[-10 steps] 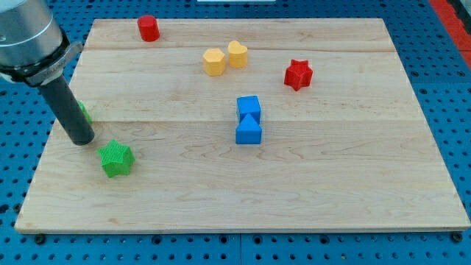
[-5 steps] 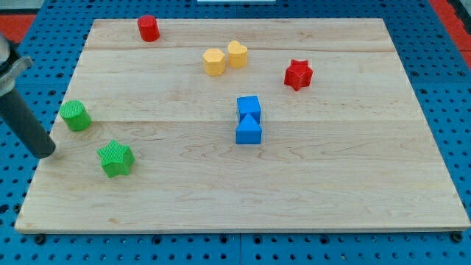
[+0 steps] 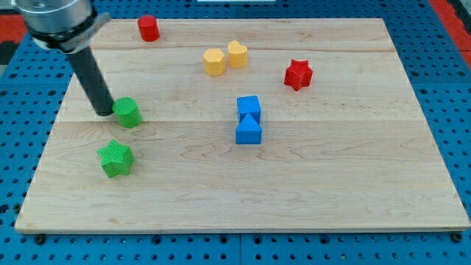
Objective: Place the green blocks diagonal to each other
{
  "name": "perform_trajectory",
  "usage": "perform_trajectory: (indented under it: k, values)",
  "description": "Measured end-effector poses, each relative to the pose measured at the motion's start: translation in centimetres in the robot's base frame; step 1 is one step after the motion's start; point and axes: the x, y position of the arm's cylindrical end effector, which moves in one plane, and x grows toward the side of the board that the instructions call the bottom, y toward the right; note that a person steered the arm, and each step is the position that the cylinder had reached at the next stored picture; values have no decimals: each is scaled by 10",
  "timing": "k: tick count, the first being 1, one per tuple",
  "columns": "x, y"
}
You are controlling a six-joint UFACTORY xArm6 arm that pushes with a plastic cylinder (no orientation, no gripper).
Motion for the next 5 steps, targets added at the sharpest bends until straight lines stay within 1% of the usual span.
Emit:
perform_trajectory:
  k: [1, 2, 3, 5]
  values:
    - [-13, 47]
    - [-23, 54]
    - [-23, 54]
    - [1, 55]
